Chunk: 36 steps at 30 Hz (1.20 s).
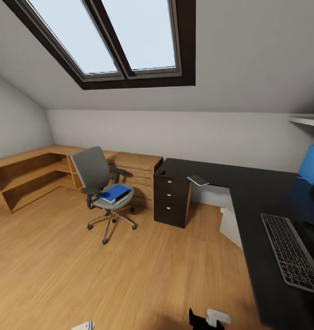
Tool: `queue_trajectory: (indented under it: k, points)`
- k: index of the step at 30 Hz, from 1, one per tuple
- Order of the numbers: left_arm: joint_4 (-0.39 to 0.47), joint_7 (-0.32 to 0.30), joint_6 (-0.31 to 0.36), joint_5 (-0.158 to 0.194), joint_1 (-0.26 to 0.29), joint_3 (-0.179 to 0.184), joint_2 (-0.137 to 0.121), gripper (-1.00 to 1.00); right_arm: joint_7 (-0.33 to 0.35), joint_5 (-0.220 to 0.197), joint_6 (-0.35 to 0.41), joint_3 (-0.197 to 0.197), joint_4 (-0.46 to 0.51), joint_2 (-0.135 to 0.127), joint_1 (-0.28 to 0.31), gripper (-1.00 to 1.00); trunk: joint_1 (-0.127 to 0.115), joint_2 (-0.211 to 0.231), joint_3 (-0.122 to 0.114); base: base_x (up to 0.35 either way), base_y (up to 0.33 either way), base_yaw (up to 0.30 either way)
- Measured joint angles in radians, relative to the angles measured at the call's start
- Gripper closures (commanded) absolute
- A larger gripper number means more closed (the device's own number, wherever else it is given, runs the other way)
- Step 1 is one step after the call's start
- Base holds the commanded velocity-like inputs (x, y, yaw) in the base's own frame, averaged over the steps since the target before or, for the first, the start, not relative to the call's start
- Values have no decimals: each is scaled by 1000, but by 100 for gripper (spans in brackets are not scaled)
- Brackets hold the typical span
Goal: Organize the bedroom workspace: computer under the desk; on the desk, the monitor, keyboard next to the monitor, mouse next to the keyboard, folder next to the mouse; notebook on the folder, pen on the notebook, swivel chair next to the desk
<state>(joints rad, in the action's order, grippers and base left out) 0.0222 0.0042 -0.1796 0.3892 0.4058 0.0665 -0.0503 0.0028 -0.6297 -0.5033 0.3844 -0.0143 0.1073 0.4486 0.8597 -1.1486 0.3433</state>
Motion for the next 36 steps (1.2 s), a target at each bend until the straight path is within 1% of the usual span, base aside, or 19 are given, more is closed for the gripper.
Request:
queue_trajectory:
  k: [9,16,28,36]
  points:
    - [0,1,0,1,0,0,0,-100,0,0,0,0,0,-2,0,-100,-34,63,-28,262,0,3]
    - [0,1,0,1,0,0,0,-100,0,1,1,0,0,-2,0,-100,-61,112,-50,48,24,0]
    - [0,1,-2,2,0,0,0,-100,0,1,0,0,0,-2,0,-100,-107,196,-88,12,113,0]
    - [0,0,-2,0,0,0,0,-100,0,1,0,0,0,-2,0,-100,-138,252,-113,224,175,0]
